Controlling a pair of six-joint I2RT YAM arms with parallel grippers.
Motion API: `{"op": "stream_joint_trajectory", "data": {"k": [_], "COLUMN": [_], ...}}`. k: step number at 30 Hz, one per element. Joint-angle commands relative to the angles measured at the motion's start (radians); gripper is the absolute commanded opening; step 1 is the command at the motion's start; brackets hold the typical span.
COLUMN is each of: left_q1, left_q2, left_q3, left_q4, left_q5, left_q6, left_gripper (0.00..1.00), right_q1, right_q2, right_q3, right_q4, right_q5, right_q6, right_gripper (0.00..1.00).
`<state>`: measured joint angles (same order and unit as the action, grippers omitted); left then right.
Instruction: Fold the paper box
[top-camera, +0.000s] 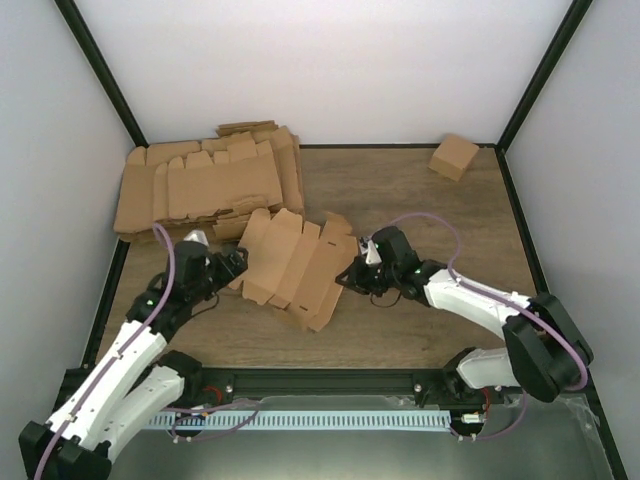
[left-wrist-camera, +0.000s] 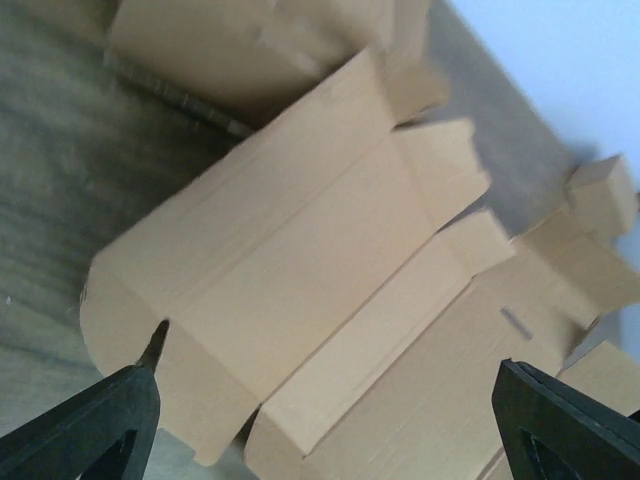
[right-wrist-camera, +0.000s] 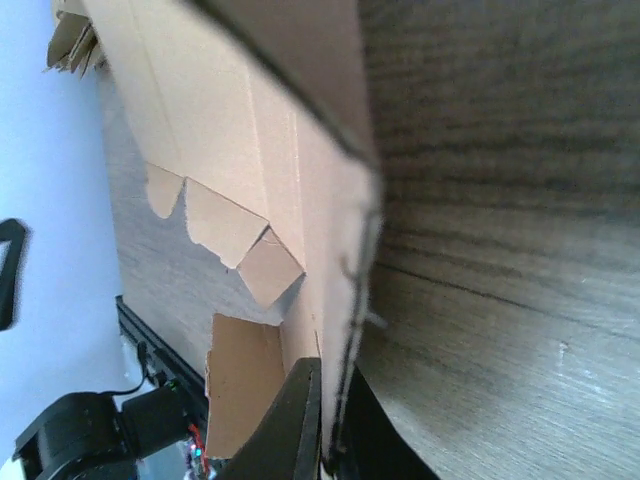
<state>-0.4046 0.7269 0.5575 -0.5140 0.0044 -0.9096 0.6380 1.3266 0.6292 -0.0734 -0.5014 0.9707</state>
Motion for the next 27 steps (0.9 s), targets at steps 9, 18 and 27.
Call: {"op": "stream_joint_trajectory", "data": {"k": [9, 18, 27], "left_q1": [0.003, 0.003, 0.003], "left_q2": [0.103, 0.094, 0.034], "left_q3": [0.351, 0.647, 0.755], "left_q4": [-0.160, -0.278, -0.240], "left_q5": [-0.070, -0.205, -0.129], "left_q6": [0.298, 0.420, 0.532], "left_gripper": [0.95, 0.96, 1.00], "right_q1": [0.003, 0.003, 0.003], "right_q2": [-0.018, -0.107, -0.016], "right_q3": [0.550, 0.661, 0.688], "right_q4": [-0.692, -0.677, -0.911], "right_q5": [0.152, -0.347, 0.062], "right_q6": [-0.610, -0.709, -0.753], "right_gripper": [0.01, 0.01, 0.01]}}
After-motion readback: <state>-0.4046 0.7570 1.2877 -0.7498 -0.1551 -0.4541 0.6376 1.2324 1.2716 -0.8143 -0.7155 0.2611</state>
